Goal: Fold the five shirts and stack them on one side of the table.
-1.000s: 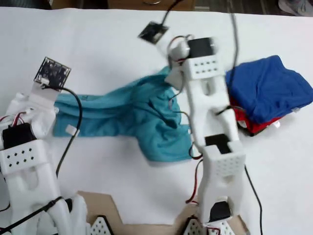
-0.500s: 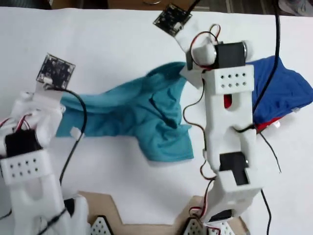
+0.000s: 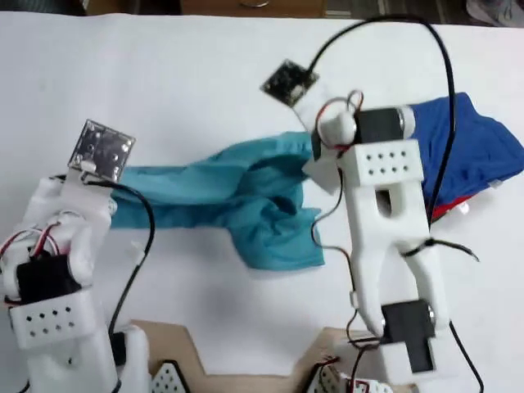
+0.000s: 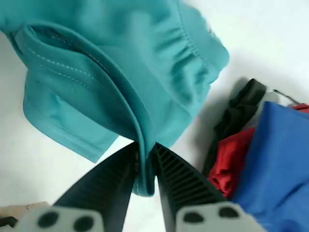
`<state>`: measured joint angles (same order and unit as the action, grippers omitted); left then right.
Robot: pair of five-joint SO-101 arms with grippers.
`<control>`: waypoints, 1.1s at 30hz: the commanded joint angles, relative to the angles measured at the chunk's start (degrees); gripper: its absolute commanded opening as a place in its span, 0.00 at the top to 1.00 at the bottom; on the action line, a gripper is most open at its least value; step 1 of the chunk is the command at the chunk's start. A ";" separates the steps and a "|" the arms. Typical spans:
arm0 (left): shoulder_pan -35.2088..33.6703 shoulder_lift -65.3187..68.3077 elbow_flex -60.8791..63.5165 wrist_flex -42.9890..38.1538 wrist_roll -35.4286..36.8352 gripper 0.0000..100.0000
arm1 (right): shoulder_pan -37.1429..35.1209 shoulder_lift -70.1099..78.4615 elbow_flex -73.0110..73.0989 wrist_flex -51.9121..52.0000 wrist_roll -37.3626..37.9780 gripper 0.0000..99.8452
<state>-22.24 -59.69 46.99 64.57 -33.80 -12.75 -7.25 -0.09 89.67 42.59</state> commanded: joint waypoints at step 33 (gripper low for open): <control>-0.26 -0.79 -0.57 -4.40 -5.10 0.86 | -1.63 -14.55 45.45 -30.81 -0.09 0.73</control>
<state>-22.42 -59.78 53.49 59.47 -38.99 -15.56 -19.65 48.18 58.90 42.51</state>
